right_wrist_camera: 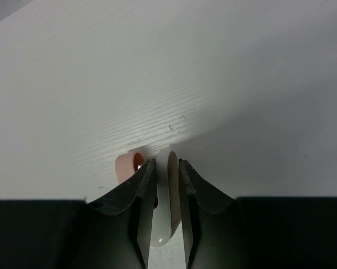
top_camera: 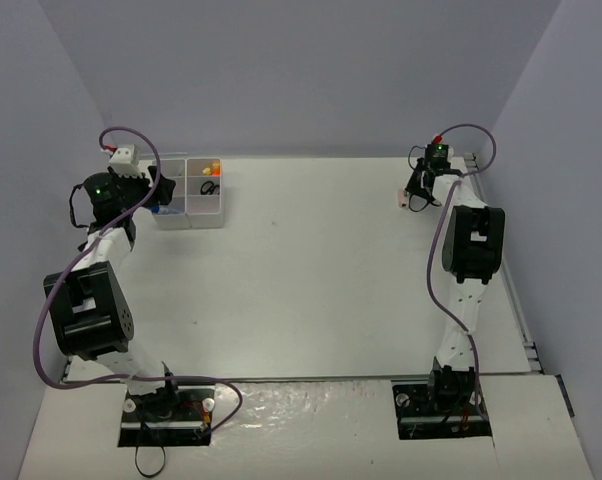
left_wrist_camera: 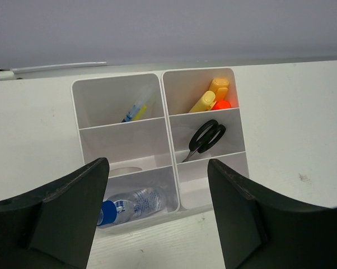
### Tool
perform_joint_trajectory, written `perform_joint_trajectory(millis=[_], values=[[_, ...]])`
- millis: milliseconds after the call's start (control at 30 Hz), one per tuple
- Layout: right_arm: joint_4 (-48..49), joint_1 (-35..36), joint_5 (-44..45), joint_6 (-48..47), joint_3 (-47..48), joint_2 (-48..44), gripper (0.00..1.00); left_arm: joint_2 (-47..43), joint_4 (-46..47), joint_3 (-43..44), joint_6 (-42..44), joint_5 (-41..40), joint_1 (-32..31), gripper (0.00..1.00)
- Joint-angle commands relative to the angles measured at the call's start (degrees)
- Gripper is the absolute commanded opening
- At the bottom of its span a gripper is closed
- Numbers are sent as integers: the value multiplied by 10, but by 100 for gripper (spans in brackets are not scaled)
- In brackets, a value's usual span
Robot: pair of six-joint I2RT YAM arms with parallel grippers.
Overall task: Sort the stationery into containers
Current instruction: Pick up the stapler from the center of the board.
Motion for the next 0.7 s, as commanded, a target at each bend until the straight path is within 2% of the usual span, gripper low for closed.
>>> perform_joint_trajectory(millis=[0, 67, 300, 467, 667], values=[[-26, 0, 0, -10, -27, -37, 3, -27, 19, 41, 8, -4, -3, 68], [-26, 0, -2, -13, -36, -45, 0, -28, 19, 41, 8, -4, -4, 68], [-10, 12, 11, -54, -73, -100, 0, -26, 19, 43, 8, -4, -5, 68], [16, 16, -15, -55, -105, -149, 0, -29, 15, 41, 11, -1, -9, 68], [54, 36, -17, -59, -154, -212, 0, -42, -40, 57, 37, 9, -16, 68]])
